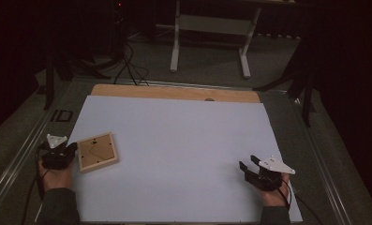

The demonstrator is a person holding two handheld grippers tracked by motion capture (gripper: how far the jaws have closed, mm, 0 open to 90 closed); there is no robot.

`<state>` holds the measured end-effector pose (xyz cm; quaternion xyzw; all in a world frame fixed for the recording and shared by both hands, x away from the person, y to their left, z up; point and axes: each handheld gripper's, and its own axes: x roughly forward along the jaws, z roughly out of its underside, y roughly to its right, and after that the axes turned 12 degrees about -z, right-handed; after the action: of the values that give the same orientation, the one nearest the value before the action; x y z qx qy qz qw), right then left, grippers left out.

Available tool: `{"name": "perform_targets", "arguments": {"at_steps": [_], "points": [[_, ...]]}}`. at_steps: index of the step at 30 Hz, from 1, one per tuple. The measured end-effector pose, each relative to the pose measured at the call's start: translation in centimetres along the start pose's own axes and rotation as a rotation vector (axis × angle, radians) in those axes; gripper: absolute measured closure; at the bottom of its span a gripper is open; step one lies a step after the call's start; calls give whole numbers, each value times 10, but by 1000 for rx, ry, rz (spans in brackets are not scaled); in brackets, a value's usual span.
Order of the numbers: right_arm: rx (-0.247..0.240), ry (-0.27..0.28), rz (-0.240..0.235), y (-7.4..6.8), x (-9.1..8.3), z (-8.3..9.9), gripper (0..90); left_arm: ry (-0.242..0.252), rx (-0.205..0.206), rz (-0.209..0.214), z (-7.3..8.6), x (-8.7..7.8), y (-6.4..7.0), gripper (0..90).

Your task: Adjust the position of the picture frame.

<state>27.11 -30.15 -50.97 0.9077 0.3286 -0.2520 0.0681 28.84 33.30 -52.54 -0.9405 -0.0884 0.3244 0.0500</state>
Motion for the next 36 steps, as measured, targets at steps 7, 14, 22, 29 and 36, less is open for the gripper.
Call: {"name": "perform_targets", "arguments": {"at_steps": [7,14,22,29,36], "points": [[-3,-3,-1,0,1,0,448,4,2,39,-2,0,8,898],[-4,-4,-2,-1,2,0,449,24,10,102,-5,-1,21,898],[-4,-5,-2,-1,2,-1,449,37,37,165,-8,1,36,897],[-1,3,3,0,0,-1,451,39,-9,122,-9,0,27,897],[-7,0,1,-1,1,-1,451,-2,-4,97,-8,6,25,897]]}}
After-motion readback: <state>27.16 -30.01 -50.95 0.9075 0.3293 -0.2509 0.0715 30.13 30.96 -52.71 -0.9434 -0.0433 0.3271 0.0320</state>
